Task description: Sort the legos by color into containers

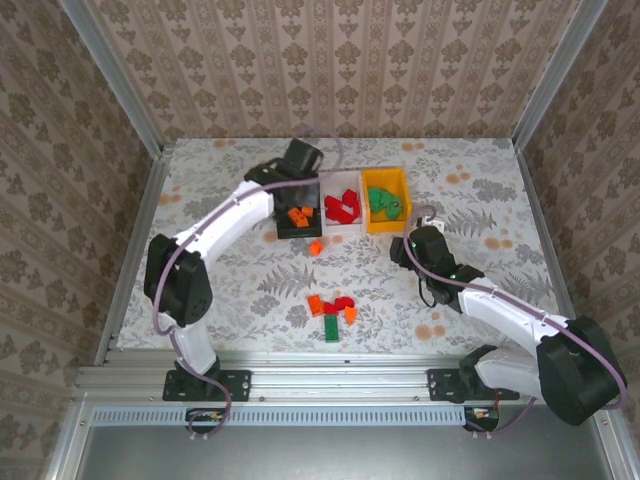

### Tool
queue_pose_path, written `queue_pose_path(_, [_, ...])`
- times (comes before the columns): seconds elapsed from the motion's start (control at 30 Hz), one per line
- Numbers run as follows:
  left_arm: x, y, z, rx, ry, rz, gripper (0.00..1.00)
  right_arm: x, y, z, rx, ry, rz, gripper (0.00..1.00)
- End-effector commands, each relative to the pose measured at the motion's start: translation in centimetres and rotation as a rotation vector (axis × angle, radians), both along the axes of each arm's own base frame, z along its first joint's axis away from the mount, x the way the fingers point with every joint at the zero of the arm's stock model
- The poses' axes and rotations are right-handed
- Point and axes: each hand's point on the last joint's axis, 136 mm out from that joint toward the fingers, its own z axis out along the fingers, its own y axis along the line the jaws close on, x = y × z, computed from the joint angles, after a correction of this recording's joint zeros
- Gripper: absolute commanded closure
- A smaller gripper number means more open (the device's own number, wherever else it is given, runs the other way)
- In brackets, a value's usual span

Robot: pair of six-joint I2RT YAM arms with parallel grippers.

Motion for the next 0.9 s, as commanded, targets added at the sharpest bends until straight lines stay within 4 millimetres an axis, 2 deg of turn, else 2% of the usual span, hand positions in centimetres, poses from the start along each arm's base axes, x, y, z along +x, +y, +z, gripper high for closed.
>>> queue_pose_path(0.0, [-0.2,1.1,-4.6,0.069,0.169,-0.011,0.57,0.3,3.0,0.1,0.059,-0.003,0.14,0.38])
queue_pose_path(0.1, [1.2,0.9,-5.3,0.112,0.188,-0.011,0.57,0.3,4.1,-0.3,0.053,0.015,0.175,0.37])
queue_pose_path(0.23, [2.2,1.0,-6.2,0.145,0.214,0.006,0.57,0.3,4.2,-0.2,0.039,0.014,0.181,0.37])
queue_pose_path(0.3, [1.6,0.9,-6.0,0.144,0.219,0.009,0.57,0.2,4.1,-0.1,0.03,0.009,0.18,0.37])
queue_pose_path(0.37, [0.1,0.4,-4.7,0.146,0.185,-0.019,0.5,0.1,3.9,0.0,0.018,0.008,0.175,0.37])
queue_pose_path(0.43, [-2.2,0.5,-2.9,0.168,0.145,-0.04,0.44,0.0,3.9,0.1,0.014,0.011,0.174,0.37])
queue_pose_path(0.5, [-5.1,1.4,-1.5,0.185,0.109,-0.032,0.35,-0.2,4.1,0.4,0.014,0.004,0.184,0.37])
queue_pose_path(0.57, [-8.3,2.7,-1.2,0.176,0.11,-0.013,0.26,-0.3,4.3,0.7,0.012,-0.003,0.192,0.37])
queue_pose_path(0.63, [-12.3,4.7,-1.6,0.17,0.15,0.033,0.25,-0.4,4.3,1.0,-0.002,-0.013,0.193,0.37])
queue_pose_path(0.73, [-18.3,5.9,-2.8,0.095,0.236,0.031,0.24,-0.6,4.1,1.3,-0.007,-0.021,0.19,0.37])
queue_pose_path(0.83, [-23.7,7.2,-5.9,0.089,0.352,0.03,0.25,-0.6,4.2,1.4,0.0,-0.025,0.19,0.37])
queue_pose_path(0.87, [-24.9,7.6,-6.6,0.101,0.377,0.029,0.26,-0.7,4.3,1.4,0.001,-0.024,0.191,0.37])
